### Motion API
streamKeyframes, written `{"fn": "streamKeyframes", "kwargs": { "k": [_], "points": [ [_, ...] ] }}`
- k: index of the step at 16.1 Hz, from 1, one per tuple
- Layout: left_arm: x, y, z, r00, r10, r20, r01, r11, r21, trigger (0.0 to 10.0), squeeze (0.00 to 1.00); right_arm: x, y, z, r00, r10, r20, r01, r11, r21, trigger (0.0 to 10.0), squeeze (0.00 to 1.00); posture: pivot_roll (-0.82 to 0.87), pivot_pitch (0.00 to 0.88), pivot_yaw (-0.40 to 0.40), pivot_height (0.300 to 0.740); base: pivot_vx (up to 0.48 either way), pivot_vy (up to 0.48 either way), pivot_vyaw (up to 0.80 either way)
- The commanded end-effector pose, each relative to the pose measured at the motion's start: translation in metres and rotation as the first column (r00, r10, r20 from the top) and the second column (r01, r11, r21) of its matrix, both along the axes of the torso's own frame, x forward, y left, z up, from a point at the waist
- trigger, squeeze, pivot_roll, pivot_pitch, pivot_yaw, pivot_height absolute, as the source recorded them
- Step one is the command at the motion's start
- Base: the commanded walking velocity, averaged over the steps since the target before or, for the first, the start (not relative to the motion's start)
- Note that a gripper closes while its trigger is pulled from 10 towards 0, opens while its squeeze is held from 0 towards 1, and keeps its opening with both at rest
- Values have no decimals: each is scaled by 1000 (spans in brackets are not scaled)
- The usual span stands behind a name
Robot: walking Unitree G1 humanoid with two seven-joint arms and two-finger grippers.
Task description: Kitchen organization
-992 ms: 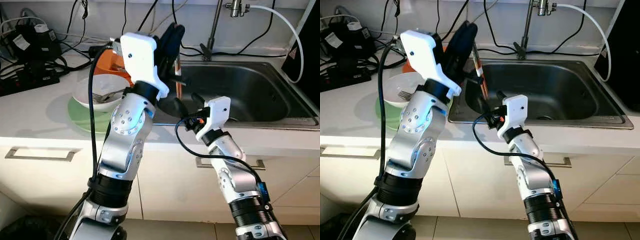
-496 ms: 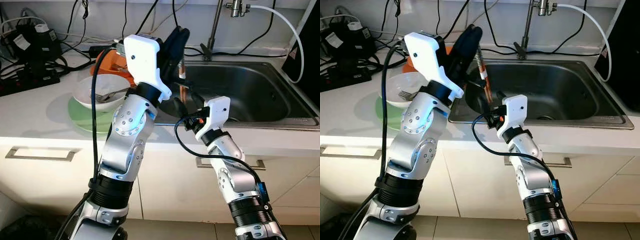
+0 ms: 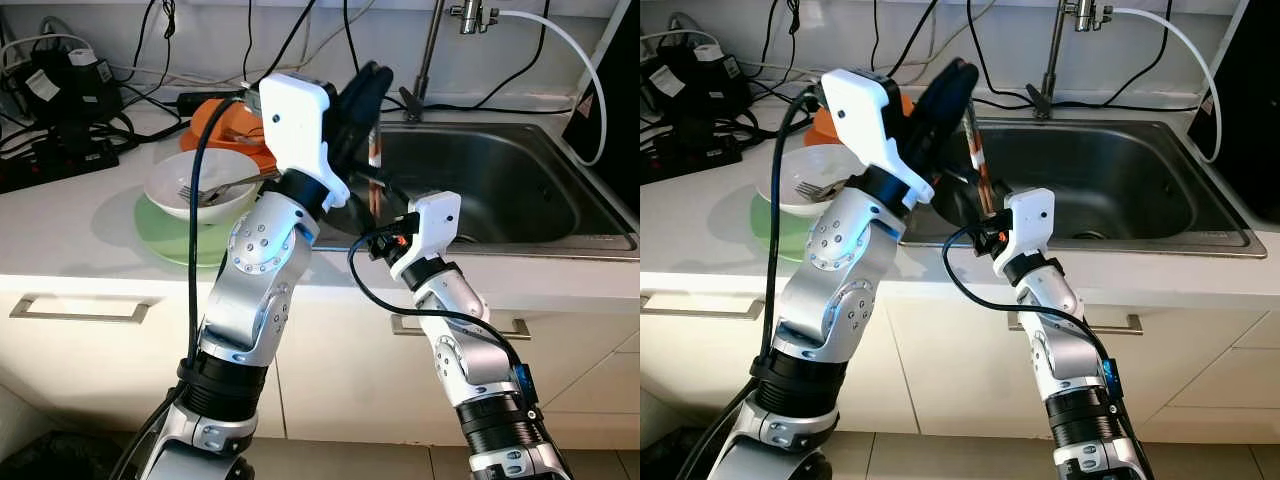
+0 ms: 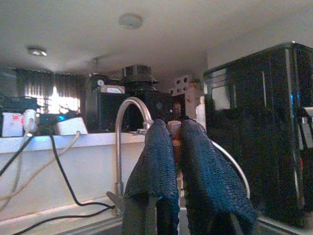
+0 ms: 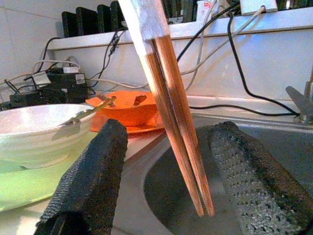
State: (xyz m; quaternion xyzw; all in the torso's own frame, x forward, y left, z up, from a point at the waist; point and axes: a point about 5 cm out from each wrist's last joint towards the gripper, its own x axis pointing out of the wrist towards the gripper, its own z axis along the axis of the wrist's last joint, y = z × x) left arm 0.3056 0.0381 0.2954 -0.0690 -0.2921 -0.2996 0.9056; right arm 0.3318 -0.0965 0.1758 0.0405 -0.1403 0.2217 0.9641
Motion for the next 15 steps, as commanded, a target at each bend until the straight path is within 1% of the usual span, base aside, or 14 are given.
{"fn": "streamKeyframes", "kwargs": {
  "k": [1, 3, 8, 9, 11, 15],
  "points": [
    [-3, -1, 0, 1000, -22, 2, 22, 1000, 14, 10000, 0, 1, 2, 8, 1000, 4, 31, -3, 1000, -4, 10000, 0, -3, 24, 37, 740, 0, 0, 0],
    [-4, -3, -1, 999, -37, -1, 37, 999, 33, 10000, 0, 2, 3, 7, 1000, 0, 29, 0, 1000, -5, 10000, 0, -1, 24, 35, 740, 0, 0, 0],
    [-6, -5, -2, 998, -55, -5, 56, 998, 43, 10000, 0, 4, 1, 7, 1000, -19, 20, 19, 1000, -3, 10000, 0, 2, 24, 32, 740, 0, 0, 0],
    [-6, -5, -2, 998, -57, -5, 57, 997, 48, 10000, 0, 4, 0, 7, 1000, -23, 20, 23, 1000, -3, 9725, 0, 2, 24, 32, 740, 0, 0, 0],
    [-6, -5, -2, 998, -56, -5, 56, 997, 55, 10000, 0, 5, -2, 6, 999, -34, 12, 34, 999, -1, 0, 0, 2, 22, 30, 740, 0, 0, 0],
    [-5, -5, -3, 999, -50, -6, 51, 997, 62, 10000, 0, 5, -2, 6, 999, -31, 13, 31, 999, -5, 0, 0, 3, 22, 28, 740, 0, 0, 0]
  ]
}}
